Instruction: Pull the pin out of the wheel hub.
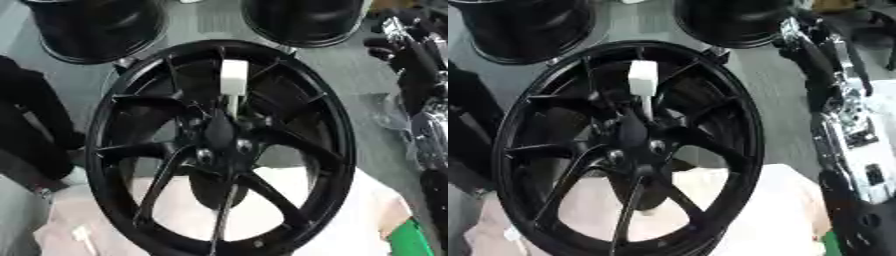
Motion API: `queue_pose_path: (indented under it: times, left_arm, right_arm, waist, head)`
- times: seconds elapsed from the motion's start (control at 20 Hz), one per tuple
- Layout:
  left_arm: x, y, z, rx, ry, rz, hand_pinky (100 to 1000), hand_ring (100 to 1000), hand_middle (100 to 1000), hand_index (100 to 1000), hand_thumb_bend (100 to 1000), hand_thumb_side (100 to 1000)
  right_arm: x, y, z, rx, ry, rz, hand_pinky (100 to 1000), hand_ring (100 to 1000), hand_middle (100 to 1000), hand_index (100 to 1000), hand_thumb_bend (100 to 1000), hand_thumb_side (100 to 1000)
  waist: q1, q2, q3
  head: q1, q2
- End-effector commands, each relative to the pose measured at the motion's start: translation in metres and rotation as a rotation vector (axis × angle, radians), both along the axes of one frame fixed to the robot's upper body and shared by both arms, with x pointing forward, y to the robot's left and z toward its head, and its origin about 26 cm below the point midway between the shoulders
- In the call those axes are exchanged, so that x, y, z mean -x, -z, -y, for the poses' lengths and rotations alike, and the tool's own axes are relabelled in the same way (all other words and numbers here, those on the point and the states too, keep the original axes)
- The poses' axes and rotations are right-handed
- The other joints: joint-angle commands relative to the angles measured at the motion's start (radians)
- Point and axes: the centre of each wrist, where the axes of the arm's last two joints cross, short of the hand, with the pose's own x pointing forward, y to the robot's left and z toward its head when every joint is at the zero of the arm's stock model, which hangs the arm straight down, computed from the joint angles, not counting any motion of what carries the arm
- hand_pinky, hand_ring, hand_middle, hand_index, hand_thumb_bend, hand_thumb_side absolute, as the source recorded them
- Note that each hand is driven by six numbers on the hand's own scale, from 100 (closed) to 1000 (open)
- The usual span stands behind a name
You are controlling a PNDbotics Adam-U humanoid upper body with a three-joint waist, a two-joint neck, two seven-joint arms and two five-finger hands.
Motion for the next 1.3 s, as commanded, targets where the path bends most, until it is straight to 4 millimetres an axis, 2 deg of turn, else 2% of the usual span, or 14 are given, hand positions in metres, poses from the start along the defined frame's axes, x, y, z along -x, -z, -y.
queue_pose_path:
  times: [0.05, 0.15, 0.5, 0.85, 0.95, 1.1, 1.3]
  left_arm:
    - [0.002, -0.024, -0.006, -0.110, 0.029, 0.019, 672, 775, 742, 756, 465, 521]
    - [0.002, -0.036, -0.005, -0.163, 0.055, 0.013, 674, 776, 743, 758, 471, 521]
    - [-0.003, -0.070, 0.015, -0.457, 0.162, -0.085, 703, 785, 765, 790, 510, 536]
    - [0.019, -0.109, 0.046, -0.767, 0.260, -0.128, 755, 806, 772, 803, 549, 541]
    - [0.022, -0.114, 0.052, -0.823, 0.287, -0.170, 777, 820, 785, 813, 552, 545]
    - [0.023, -0.115, 0.067, -0.871, 0.362, -0.232, 847, 869, 833, 861, 609, 605]
    - [0.025, -0.114, 0.092, -0.934, 0.479, -0.306, 879, 881, 846, 882, 635, 605]
  right_arm:
    - [0.003, -0.008, 0.004, 0.027, 0.006, 0.024, 822, 702, 675, 831, 168, 466]
    - [0.003, -0.006, 0.006, 0.034, 0.011, 0.018, 822, 702, 674, 831, 170, 466]
    - [0.004, -0.003, 0.013, 0.067, 0.031, 0.002, 822, 700, 673, 831, 171, 468]
    - [0.004, -0.002, 0.014, 0.085, 0.028, -0.007, 822, 698, 670, 831, 173, 470]
    - [0.003, -0.002, 0.012, 0.088, 0.020, -0.008, 822, 698, 671, 831, 173, 469]
    - [0.003, -0.001, 0.012, 0.093, 0.020, -0.015, 822, 697, 670, 831, 176, 471]
    - [0.003, 0.002, 0.013, 0.104, 0.019, -0.030, 821, 697, 670, 831, 177, 473]
  waist:
    - [0.006, -0.031, 0.004]
    - [0.013, -0.035, 0.007]
    - [0.038, -0.042, 0.015]
    - [0.045, -0.044, 0.009]
    - [0.045, -0.043, 0.004]
    - [0.048, -0.044, 0.002]
    - [0.048, -0.047, 0.009]
  head:
    - [-0.007, 0.004]
    - [-0.009, 0.009]
    - [-0.025, 0.013]
    - [-0.021, 0.010]
    - [-0.016, 0.008]
    - [-0.012, 0.009]
    - [-0.008, 0.008]
